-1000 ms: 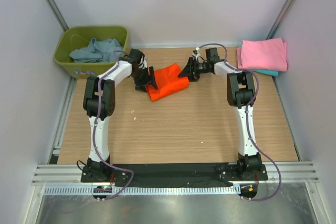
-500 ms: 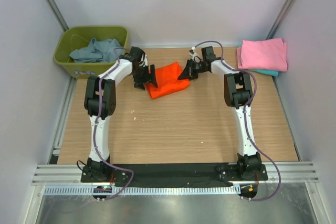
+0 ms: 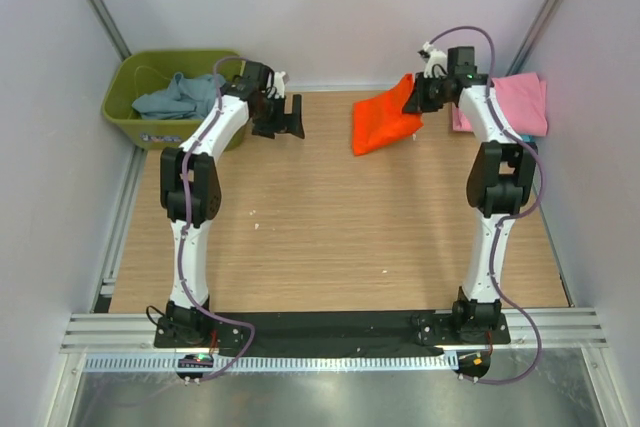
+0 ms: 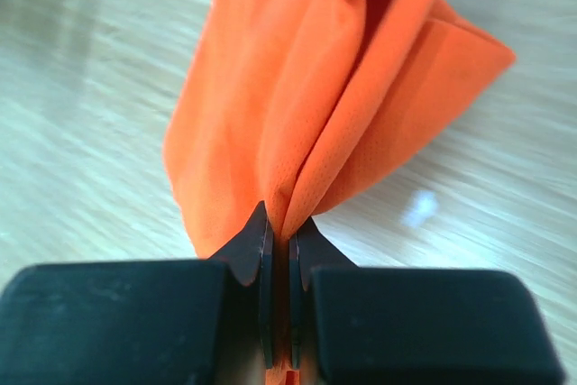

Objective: Fold and stack the t-shirts
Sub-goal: Neatly place the folded tshirt to the corner

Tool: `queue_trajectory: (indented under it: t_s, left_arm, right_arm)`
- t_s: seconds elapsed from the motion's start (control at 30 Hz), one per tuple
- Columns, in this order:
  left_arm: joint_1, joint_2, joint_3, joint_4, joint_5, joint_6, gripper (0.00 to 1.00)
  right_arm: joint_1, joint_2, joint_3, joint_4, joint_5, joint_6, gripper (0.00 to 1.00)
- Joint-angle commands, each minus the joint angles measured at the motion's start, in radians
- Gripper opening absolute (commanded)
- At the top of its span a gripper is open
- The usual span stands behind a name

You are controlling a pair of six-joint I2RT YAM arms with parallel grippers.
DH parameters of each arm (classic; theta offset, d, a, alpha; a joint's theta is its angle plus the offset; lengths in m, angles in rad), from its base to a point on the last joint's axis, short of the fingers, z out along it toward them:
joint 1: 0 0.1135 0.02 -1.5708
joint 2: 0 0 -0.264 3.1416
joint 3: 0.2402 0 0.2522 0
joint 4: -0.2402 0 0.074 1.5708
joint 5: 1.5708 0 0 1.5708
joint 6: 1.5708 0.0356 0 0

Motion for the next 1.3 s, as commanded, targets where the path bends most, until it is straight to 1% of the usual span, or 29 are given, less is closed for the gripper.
queue_trajectory:
  t_s: [0.0, 0.03, 0.07, 0.3, 0.43, 0.63, 0.9, 1.27]
  left_arm:
    - [-0.001, -0.003, 0.025, -0.027, 0.11, 0.016, 1.0]
    - [-0.001, -0.001, 0.018, -0.015, 0.15, 0.011, 1.0]
    - [-0.004, 0.002, 0.016, -0.012, 0.158, 0.002, 1.0]
    - [-0.018, 0.001, -0.016, 0.007, 0.167, -0.009, 0.99]
    - [-0.027, 0.001, -0.022, 0.014, 0.178, -0.017, 1.0]
    - [-0.041, 0.007, -0.027, 0.019, 0.181, -0.021, 1.0]
    - [-0.059, 0.004, -0.032, 0.024, 0.153, -0.023, 1.0]
    - [-0.106, 0.004, -0.028, 0.022, 0.12, -0.009, 1.0]
  right_arm:
    - [-0.022, -0.104, 0.003, -0.028, 0.107, -0.118, 0.01]
    - [-0.044, -0.119, 0.006, -0.031, 0.116, -0.13, 0.01]
    - [-0.051, -0.124, 0.019, -0.035, 0.127, -0.154, 0.01]
    - [-0.111, -0.165, 0.057, -0.055, 0.208, -0.247, 0.01]
    - [-0.166, -0.148, 0.104, -0.054, 0.28, -0.279, 0.01]
    - [-0.235, -0.111, 0.195, -0.04, 0.333, -0.314, 0.01]
    - [-0.3, -0.093, 0.226, -0.008, 0.367, -0.316, 0.01]
    - [-0.386, -0.024, 0.301, 0.029, 0.402, -0.316, 0.01]
